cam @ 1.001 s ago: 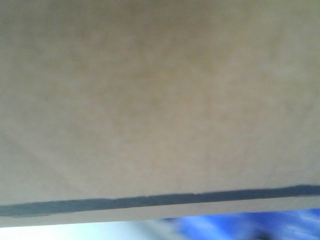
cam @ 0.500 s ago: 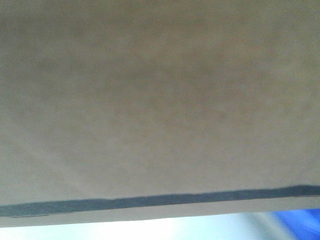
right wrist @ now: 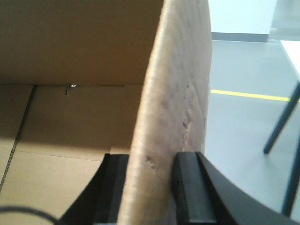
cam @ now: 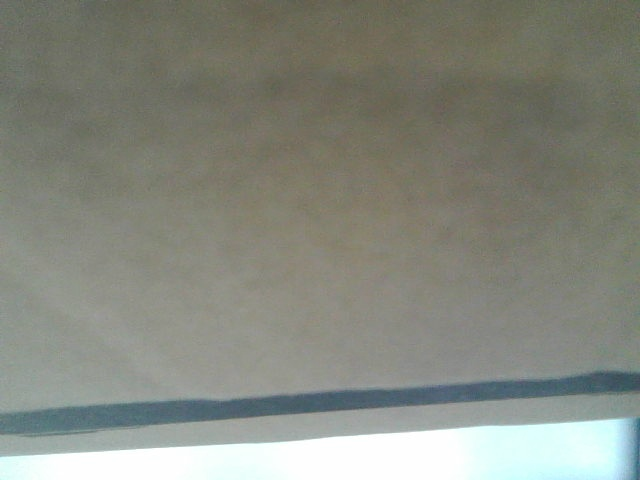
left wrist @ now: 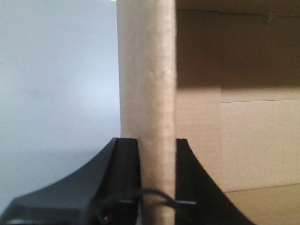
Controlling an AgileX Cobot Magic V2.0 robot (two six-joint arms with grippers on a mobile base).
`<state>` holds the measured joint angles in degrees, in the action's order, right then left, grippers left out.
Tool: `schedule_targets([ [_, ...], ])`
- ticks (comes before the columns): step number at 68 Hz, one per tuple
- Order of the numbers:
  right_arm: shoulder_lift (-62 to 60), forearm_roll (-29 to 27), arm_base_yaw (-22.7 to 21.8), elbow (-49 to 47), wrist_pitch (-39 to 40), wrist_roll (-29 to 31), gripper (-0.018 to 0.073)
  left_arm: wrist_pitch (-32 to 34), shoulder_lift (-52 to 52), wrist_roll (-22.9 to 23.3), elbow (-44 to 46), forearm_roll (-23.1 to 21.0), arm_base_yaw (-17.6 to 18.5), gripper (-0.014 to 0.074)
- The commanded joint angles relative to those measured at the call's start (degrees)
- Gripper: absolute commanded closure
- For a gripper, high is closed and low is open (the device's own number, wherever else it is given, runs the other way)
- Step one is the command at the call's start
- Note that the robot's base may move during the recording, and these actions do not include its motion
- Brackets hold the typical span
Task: Grab box from left shelf to table start
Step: 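Hold the box with both grippers while the base turns away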
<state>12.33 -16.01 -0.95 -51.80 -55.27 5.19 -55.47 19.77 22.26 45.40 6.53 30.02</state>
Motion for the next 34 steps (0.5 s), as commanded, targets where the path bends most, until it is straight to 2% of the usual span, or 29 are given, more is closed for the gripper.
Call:
schedule_targets([
  [1, 1.2, 2.7, -0.3, -1.7, 9.5, 0.3, 0.05, 8.1, 0.1, -0.3, 2.1, 2.1, 0.4, 0.0696],
  [34, 1.2, 2.7, -0.3, -1.7, 9.6, 0.3, 0.05, 8.1, 0.1, -0.3, 2.1, 2.1, 0.4, 0.0696],
])
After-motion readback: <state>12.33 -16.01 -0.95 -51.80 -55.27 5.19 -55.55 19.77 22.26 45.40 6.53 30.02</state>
